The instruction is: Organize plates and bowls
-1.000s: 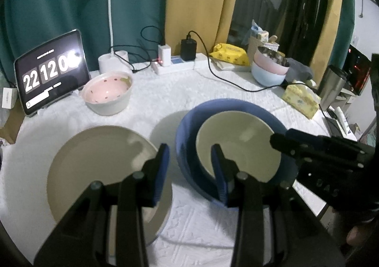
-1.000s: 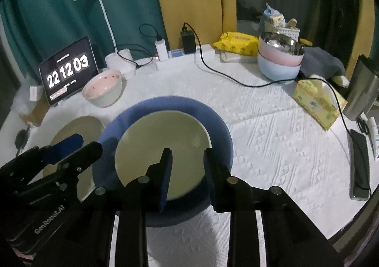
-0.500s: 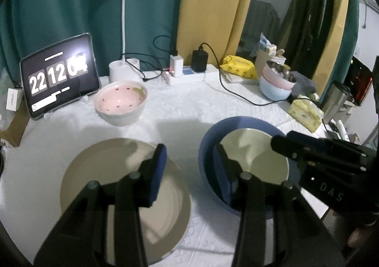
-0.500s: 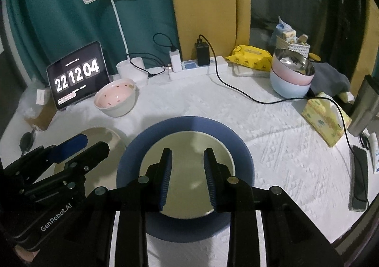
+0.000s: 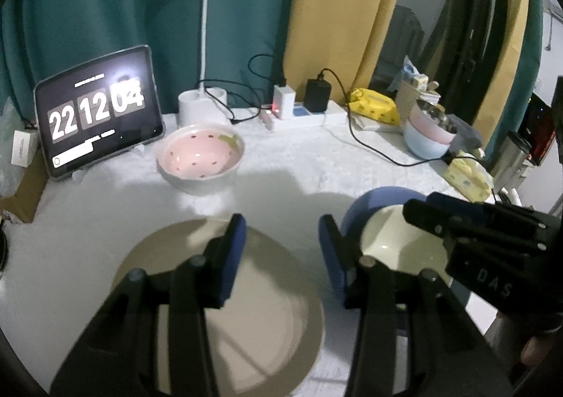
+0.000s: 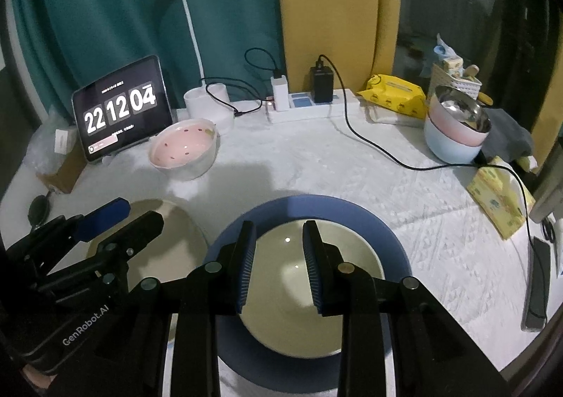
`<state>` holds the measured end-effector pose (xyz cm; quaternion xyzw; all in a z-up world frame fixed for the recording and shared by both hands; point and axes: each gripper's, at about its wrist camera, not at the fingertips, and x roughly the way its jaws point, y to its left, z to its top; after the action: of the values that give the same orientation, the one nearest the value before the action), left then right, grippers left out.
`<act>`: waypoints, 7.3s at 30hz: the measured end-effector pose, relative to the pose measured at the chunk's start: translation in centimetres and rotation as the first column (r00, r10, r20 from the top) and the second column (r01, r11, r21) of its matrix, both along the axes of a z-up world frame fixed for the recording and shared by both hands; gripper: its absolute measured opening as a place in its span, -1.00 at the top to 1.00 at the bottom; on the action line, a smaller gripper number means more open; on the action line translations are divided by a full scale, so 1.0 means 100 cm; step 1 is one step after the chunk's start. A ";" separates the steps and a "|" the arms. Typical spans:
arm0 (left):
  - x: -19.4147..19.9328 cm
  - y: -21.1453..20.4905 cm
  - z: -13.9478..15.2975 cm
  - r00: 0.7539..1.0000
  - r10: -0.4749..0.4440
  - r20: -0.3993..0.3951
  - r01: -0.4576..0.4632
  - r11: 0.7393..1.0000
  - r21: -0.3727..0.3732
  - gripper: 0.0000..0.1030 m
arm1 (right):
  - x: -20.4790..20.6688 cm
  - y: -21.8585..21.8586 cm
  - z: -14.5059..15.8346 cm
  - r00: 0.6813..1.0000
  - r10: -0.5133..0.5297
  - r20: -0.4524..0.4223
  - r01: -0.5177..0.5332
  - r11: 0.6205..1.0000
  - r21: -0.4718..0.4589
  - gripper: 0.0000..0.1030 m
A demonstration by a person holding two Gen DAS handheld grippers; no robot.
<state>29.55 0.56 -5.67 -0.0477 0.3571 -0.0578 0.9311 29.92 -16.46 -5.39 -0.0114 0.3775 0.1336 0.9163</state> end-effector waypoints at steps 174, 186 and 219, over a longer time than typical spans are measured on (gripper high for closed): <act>-0.001 -0.080 0.011 0.988 -0.153 0.017 0.153 0.987 0.046 0.70 | -0.014 -0.066 0.000 0.989 -0.144 -0.038 0.149 0.960 0.239 0.72; -0.006 -0.103 -0.013 0.985 -0.167 -0.033 0.169 0.983 0.066 0.70 | -0.021 -0.090 -0.027 0.985 -0.153 -0.085 0.169 0.955 0.244 0.72; -0.004 -0.105 -0.041 0.986 -0.140 -0.086 0.146 0.987 0.074 0.60 | -0.020 -0.074 -0.045 0.987 -0.161 -0.012 0.161 0.987 0.007 0.68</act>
<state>29.18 -9.97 -9.77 0.0129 0.3988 -0.1082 0.9106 27.92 -23.91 -9.91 0.0235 0.3818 0.0605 0.9220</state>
